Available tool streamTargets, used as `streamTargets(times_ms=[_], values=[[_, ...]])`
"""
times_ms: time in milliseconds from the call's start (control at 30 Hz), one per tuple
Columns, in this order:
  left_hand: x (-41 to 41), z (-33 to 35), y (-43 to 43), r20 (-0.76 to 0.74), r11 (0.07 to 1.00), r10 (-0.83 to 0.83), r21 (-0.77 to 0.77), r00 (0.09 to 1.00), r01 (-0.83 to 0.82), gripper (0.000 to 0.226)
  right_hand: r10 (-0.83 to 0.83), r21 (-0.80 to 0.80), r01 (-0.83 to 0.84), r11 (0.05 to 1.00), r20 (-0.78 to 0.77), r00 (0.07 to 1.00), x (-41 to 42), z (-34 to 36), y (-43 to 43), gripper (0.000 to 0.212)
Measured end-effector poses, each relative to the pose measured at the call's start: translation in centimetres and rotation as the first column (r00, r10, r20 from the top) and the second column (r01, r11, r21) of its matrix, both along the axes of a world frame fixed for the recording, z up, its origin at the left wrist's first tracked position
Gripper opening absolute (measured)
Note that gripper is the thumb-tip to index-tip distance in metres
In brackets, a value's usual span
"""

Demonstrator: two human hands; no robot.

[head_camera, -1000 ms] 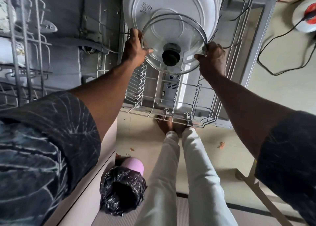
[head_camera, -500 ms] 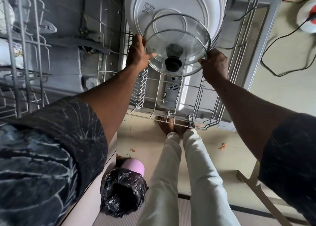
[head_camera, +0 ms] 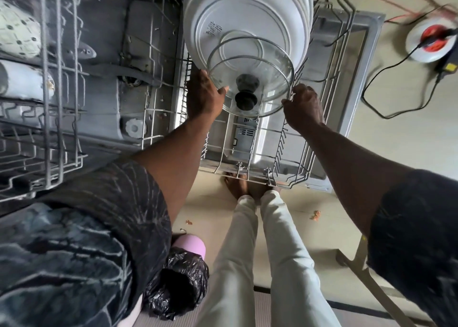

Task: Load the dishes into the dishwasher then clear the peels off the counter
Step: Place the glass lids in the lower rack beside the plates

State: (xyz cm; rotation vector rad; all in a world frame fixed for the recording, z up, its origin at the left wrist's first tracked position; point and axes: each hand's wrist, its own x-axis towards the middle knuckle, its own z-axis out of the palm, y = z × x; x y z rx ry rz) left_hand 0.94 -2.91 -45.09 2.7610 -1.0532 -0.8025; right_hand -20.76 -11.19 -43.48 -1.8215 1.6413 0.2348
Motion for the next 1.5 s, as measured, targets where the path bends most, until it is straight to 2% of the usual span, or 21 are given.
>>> streamTargets(times_ms=[100, 200, 333, 433, 500, 600, 733, 1100, 1300, 1433, 1500], values=[[-1.5, 0.8, 1.3, -0.013, 0.994, -0.068, 0.087, 0.998, 0.069, 0.084, 0.130, -0.044, -0.130, 0.991, -0.007, 0.992, -0.1, 1.5, 1.1, 0.030], [-3.2, 3.1, 2.9, 0.005, 0.978, -0.192, 0.078, 0.981, 0.191, 0.075, 0.248, -0.084, -0.248, 0.965, -0.006, 0.969, -0.5, 3.3, 2.5, 0.029], [-5.4, 7.7, 5.3, 0.073, 0.896, -0.444, 0.035, 0.893, 0.442, 0.065, 0.375, -0.106, -0.374, 0.921, -0.016, 0.927, -0.9, 6.9, 4.7, 0.043], [-6.6, 10.3, 7.0, 0.103, 0.866, -0.498, 0.024, 0.861, 0.499, 0.064, 0.470, -0.136, -0.472, 0.871, -0.048, 0.882, -1.5, 10.1, 6.3, 0.045], [-7.3, 11.9, 8.0, 0.102, 0.860, -0.511, 0.060, 0.854, 0.507, 0.072, 0.490, -0.150, -0.492, 0.857, -0.055, 0.870, -2.1, 12.3, 7.3, 0.047], [-8.1, 15.1, 9.6, 0.063, 0.870, -0.488, 0.106, 0.870, 0.481, 0.086, 0.485, -0.152, -0.485, 0.861, -0.040, 0.873, -3.0, 16.5, 8.8, 0.051], [-9.2, 19.9, 11.1, -0.027, 0.903, -0.418, 0.100, 0.908, 0.418, 0.085, 0.478, -0.202, -0.476, 0.856, -0.040, 0.878, -4.3, 22.2, 10.0, 0.049], [-11.2, 30.0, 11.7, -0.125, 0.927, -0.362, 0.053, 0.924, 0.371, 0.090, 0.437, -0.261, -0.443, 0.858, -0.082, 0.896, -7.2, 32.7, 10.3, 0.051], [-13.0, 31.8, 11.1, -0.107, 0.946, -0.318, 0.030, 0.942, 0.323, 0.090, 0.535, -0.310, -0.539, 0.783, -0.106, 0.838, -7.3, 34.3, 8.3, 0.051], [-14.1, 32.8, 10.7, -0.151, 0.971, -0.227, 0.047, 0.962, 0.236, 0.091, 0.608, -0.362, -0.585, 0.726, -0.060, 0.792, -7.6, 34.1, 5.6, 0.052], [-14.3, 33.5, 10.0, -0.164, 0.979, -0.175, 0.071, 0.971, 0.189, 0.096, 0.664, -0.403, -0.623, 0.671, -0.048, 0.746, -7.5, 33.5, 3.8, 0.045]])
